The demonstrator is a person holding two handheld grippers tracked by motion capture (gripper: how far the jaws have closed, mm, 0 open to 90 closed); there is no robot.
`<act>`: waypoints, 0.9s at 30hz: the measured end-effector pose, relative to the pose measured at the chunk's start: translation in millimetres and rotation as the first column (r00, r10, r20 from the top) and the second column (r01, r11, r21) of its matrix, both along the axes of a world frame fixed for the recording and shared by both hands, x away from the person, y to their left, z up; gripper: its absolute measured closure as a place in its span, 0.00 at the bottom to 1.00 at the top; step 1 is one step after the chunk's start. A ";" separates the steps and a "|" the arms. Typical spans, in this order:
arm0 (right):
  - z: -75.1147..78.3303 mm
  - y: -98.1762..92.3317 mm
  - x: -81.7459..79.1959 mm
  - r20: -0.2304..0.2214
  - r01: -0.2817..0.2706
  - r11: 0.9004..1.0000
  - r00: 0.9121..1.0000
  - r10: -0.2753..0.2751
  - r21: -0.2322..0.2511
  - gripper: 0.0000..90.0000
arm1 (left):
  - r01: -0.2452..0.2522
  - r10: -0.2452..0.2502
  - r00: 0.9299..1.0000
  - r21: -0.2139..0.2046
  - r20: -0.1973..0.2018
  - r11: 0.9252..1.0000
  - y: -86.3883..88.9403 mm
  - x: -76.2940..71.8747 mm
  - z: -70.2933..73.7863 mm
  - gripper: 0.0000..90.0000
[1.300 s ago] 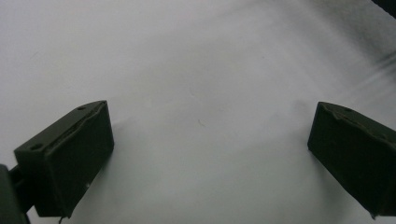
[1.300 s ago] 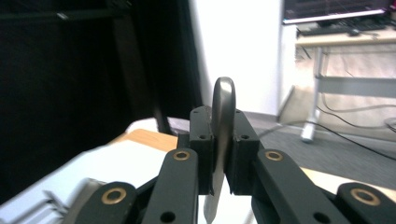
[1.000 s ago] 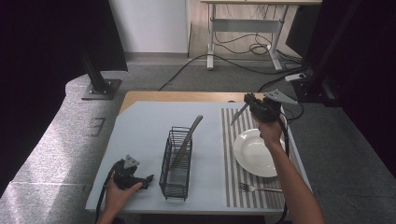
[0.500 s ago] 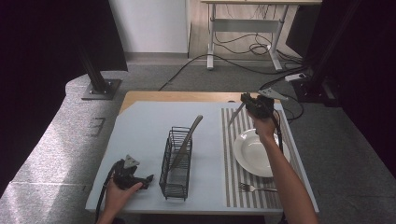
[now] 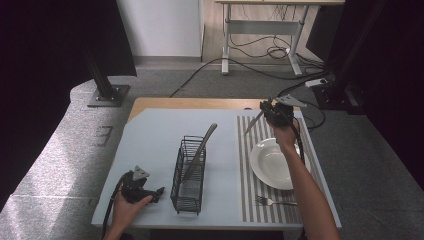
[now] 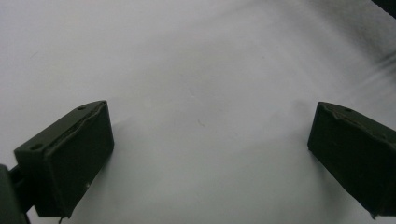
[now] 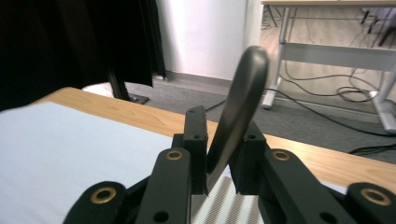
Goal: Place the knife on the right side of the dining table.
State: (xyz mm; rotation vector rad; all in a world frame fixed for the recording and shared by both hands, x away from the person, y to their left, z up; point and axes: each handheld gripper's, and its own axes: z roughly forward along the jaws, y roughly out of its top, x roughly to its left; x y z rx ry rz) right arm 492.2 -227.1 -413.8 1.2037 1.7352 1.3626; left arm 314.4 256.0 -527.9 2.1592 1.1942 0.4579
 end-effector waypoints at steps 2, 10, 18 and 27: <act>-1.1 -2.7 0.5 -0.010 0.001 1.000 1.000 -0.001 -0.001 0.87 | 0.000 0.000 1.000 0.001 0.000 1.000 0.0 0.0 0.0 0.00; -8.2 -12.5 5.5 -0.055 0.021 1.000 0.998 -0.021 0.000 0.85 | 0.001 -0.001 1.000 0.001 0.000 1.000 0.0 0.0 0.0 0.00; -13.9 -29.6 10.2 -0.097 0.046 0.999 0.994 -0.043 0.025 0.82 | 0.001 -0.001 1.000 0.001 0.000 1.000 0.0 0.0 0.0 0.00; -16.2 -33.0 9.4 -0.096 0.050 0.999 0.994 -0.048 0.017 0.81 | 0.001 -0.001 1.000 0.001 0.000 1.000 0.0 -0.1 0.0 0.00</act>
